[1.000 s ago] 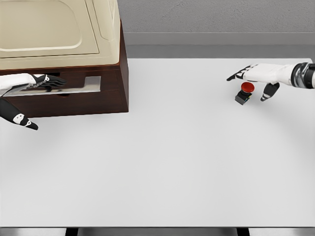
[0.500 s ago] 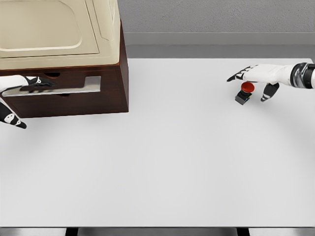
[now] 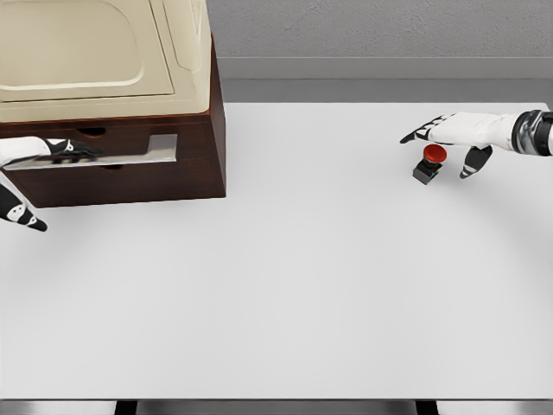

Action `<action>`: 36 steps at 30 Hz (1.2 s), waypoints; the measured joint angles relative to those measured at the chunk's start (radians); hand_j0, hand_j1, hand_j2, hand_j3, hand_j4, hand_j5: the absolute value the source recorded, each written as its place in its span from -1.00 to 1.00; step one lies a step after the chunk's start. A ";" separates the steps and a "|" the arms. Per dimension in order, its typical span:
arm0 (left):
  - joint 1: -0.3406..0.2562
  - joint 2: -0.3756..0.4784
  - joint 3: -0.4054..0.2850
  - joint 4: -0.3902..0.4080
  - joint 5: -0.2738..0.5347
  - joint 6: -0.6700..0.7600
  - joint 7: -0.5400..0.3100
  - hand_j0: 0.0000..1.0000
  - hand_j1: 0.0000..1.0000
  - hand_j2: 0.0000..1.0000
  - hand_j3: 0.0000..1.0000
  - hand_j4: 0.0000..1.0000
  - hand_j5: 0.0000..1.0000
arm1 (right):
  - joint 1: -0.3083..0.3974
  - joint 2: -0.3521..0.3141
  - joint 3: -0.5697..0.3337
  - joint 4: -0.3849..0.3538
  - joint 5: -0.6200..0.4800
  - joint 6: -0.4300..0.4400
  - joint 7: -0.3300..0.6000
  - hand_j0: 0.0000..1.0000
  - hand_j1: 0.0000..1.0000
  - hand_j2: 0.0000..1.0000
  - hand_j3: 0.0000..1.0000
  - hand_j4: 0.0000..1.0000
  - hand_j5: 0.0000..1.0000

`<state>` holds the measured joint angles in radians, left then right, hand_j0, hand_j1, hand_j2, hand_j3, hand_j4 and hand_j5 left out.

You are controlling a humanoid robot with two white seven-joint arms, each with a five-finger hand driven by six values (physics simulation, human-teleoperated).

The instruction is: Open the cabinet drawer with left arm, and place a switch into the drawer with right arm

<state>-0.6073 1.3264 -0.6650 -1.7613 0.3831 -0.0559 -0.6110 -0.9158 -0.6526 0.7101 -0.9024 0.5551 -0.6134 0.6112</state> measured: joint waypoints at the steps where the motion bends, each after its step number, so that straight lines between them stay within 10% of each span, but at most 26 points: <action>1: 0.001 0.004 -0.002 0.000 0.004 -0.007 0.000 1.00 1.00 1.00 1.00 1.00 1.00 | 0.000 0.000 0.000 0.000 0.000 0.000 0.000 1.00 1.00 1.00 1.00 1.00 1.00; 36: 0.021 0.140 -0.153 -0.001 0.068 -0.336 0.002 1.00 1.00 1.00 1.00 1.00 1.00 | 0.000 -0.003 -0.001 -0.003 0.000 0.000 0.000 1.00 1.00 1.00 1.00 1.00 1.00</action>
<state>-0.5865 1.4664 -0.8183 -1.7628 0.4508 -0.3920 -0.6089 -0.9158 -0.6556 0.7088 -0.9054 0.5550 -0.6133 0.6112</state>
